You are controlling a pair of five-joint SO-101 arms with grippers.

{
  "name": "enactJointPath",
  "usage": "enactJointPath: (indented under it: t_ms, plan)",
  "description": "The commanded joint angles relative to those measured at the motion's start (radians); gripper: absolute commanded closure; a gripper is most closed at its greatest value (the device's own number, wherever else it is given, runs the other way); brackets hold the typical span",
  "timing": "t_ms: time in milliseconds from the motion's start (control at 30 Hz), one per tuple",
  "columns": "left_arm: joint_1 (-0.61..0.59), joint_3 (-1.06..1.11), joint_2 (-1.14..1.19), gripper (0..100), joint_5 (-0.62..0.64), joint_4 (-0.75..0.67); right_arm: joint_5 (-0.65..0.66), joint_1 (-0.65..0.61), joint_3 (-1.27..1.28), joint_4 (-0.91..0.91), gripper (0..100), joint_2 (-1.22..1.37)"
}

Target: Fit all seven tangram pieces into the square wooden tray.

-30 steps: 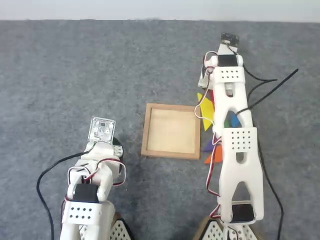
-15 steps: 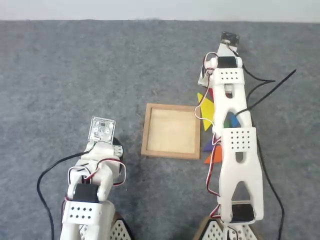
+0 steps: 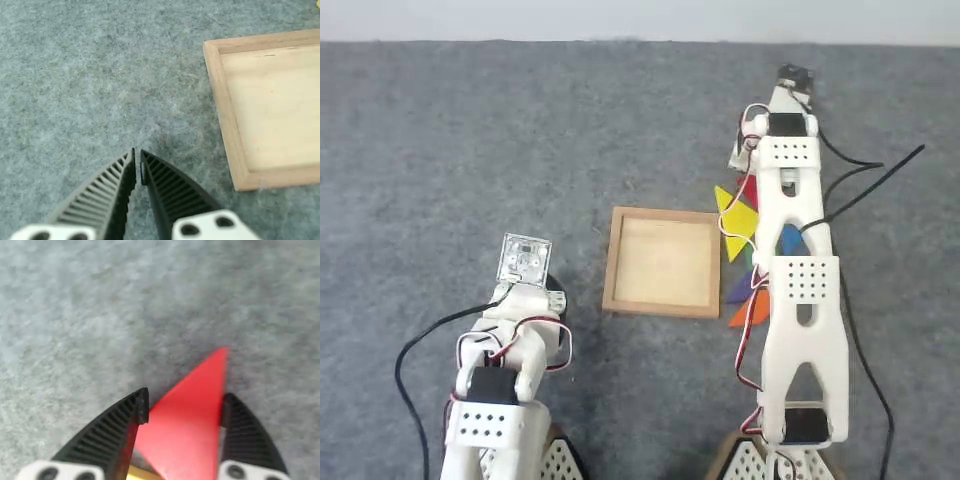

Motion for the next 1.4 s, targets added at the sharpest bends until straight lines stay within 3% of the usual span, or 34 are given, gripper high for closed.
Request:
enactJointPath:
  t_ms: [0,167,367,600,733,967,1367]
  plan:
    - [-0.003,-0.008,-0.014,98,0.005,0.006,-0.006,-0.001,-0.031,0.004,81.7,-0.001]
    - [-0.003,-0.008,-0.014,98,0.005,0.006,0.012,-0.001,-0.074,0.067,81.4,-0.001]
    - [-0.003,-0.008,-0.014,98,0.005,0.006,0.255,0.010,-0.298,0.257,80.9,0.004]
    - [-0.003,-0.008,-0.014,98,0.005,0.006,0.436,-0.025,-0.423,0.360,61.5,-0.002]
    - [-0.003,-0.008,-0.014,98,0.005,0.006,0.542,-0.096,-0.387,0.360,58.2,0.048]
    - [-0.003,-0.008,-0.014,98,0.005,0.006,0.571,-0.125,-0.371,0.349,58.2,0.151]
    - [-0.003,-0.008,-0.014,98,0.005,0.006,0.566,-0.002,-0.365,0.377,60.1,0.174]
